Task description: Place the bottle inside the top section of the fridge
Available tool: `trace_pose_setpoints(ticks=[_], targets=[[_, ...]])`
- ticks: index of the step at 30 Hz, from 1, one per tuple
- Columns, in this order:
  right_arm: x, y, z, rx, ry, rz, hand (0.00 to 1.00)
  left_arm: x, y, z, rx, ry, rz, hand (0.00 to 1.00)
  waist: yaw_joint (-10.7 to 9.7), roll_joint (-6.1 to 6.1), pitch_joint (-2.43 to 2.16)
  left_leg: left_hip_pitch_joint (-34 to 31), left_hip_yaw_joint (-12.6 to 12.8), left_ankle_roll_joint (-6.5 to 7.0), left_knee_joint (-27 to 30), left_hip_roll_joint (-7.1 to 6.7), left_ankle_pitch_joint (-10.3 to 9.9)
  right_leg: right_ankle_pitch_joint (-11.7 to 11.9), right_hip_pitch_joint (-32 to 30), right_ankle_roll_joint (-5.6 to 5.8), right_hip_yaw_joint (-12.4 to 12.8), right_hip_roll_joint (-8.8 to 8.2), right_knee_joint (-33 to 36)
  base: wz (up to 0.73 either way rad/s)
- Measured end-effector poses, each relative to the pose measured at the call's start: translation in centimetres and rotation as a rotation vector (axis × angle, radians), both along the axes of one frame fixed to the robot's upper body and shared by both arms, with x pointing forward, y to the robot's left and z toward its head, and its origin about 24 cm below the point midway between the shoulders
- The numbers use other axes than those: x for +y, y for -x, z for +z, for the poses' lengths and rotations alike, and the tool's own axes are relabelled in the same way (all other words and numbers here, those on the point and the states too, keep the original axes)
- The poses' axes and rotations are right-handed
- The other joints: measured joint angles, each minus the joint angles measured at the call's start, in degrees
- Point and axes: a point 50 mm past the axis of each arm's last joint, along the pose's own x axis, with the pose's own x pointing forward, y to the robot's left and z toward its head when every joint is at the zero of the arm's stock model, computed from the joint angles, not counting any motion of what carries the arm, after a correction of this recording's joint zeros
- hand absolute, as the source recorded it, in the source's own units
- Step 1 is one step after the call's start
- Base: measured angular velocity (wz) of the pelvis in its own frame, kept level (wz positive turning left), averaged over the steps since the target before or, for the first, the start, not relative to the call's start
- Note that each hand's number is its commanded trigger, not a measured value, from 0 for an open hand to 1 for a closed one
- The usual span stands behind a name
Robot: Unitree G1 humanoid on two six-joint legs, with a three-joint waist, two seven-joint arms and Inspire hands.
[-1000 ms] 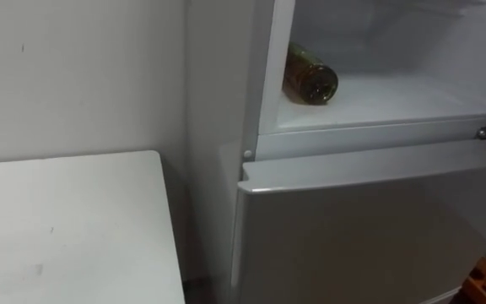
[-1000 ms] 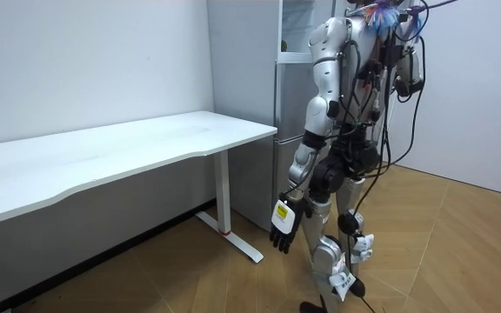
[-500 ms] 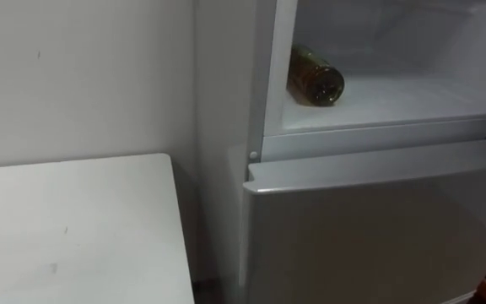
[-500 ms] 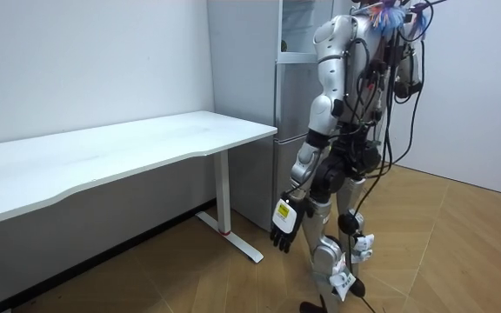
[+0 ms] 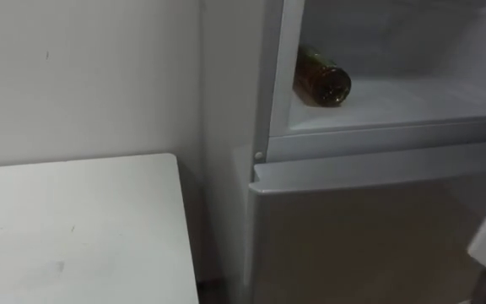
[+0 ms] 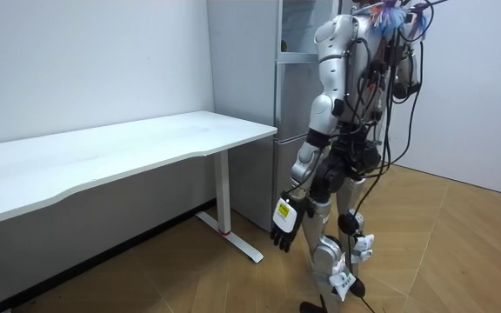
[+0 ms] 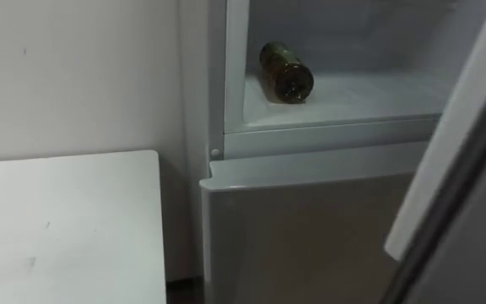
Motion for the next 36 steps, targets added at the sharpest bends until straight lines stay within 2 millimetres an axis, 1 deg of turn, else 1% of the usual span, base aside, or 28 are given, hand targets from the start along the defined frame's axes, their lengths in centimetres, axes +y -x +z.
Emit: trace_pose_setpoints(ticks=[3,4,9,11,15,19,22,26,29,36], targets=[[0.1,-0.1,0.0,0.008,0.005,0.019,0.00,0.0,-0.1,0.0,0.001,0.003,-0.002,0.00,0.2,0.04,0.03,0.0,0.0,0.00,0.0,0.00,0.0,0.0,0.0,0.00,0.0,-0.02,-0.1,0.00],[0.2,-0.2,0.1,0.009,0.006,0.028,0.00,0.0,-0.1,0.0,0.001,0.004,-0.003,0.00,0.5,0.03,0.04,0.0,-0.1,0.00,0.0,0.01,0.0,0.0,0.0,0.00,-0.1,-0.02,-0.1,0.00],[1.1,-0.7,0.0,0.021,0.007,0.091,0.00,0.0,-0.5,0.0,-0.005,0.006,-0.009,0.00,0.8,-0.03,0.01,0.1,-0.7,0.00,0.0,0.01,0.0,0.0,0.3,-0.02,-0.6,-0.04,-0.2,0.04],[1.4,-0.8,-0.1,0.022,0.004,0.111,0.00,0.0,-0.5,0.0,-0.004,0.007,-0.009,0.00,1.5,0.07,-0.02,0.2,-0.7,0.00,0.0,0.03,0.0,0.0,0.5,-0.04,-0.7,-0.04,-0.4,0.00],[2.1,-1.2,-0.4,0.043,0.000,0.156,0.00,0.0,-0.5,-0.1,0.000,0.010,-0.008,0.00,1.8,0.18,-0.04,0.4,-0.9,0.00,0.0,0.05,0.0,0.0,0.8,-0.04,-0.9,-0.08,-0.5,0.03],[2.3,-1.3,-0.6,0.056,0.001,0.177,0.00,-0.1,-0.5,-0.1,0.002,0.020,-0.009,0.00,2.5,0.27,-0.08,0.4,-0.9,0.00,0.0,0.04,0.0,0.0,0.8,-0.04,-1.0,-0.10,-0.4,0.00],[2.8,-1.8,-0.4,0.045,0.001,0.204,0.00,-0.1,-0.4,-0.1,0.008,0.024,-0.008,0.00,2.6,0.27,-0.06,0.2,-0.9,0.00,0.0,0.04,0.0,0.0,0.7,-0.06,-1.2,-0.15,-0.1,0.00],[4.0,-3.1,0.3,0.008,0.004,0.271,0.00,-0.1,-0.8,-0.1,0.003,0.025,-0.023,0.00,2.8,0.29,-0.05,0.2,-1.0,0.00,0.3,0.07,0.0,0.1,0.9,-0.09,-1.3,-0.15,-0.4,0.02],[4.4,-3.4,0.5,-0.001,0.008,0.289,0.00,0.0,-1.3,-0.1,-0.007,0.023,-0.034,0.00,3.0,0.14,0.04,0.1,-1.5,0.00,0.5,0.09,0.0,0.1,1.2,-0.09,-1.5,-0.15,-0.4,0.08],[5.1,-3.7,0.4,0.002,0.003,0.324,0.00,0.0,-1.2,-0.1,0.002,0.025,-0.052,0.00,3.0,0.38,0.04,0.2,-1.7,0.00,0.6,0.13,0.0,0.1,1.5,-0.12,-2.0,-0.23,-0.4,0.00]])
